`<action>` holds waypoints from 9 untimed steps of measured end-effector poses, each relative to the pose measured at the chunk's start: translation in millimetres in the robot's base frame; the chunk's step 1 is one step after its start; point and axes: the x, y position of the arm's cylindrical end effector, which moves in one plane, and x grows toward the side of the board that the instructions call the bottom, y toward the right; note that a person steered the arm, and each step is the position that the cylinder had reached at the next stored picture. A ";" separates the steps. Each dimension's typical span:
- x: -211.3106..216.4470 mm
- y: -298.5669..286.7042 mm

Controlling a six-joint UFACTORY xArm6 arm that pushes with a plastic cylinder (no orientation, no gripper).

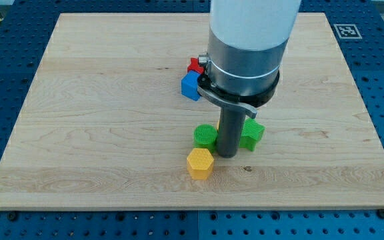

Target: Move green star diagonally to the yellow heart

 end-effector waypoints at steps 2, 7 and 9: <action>19.6 8.3; -9.3 43.4; -21.2 34.1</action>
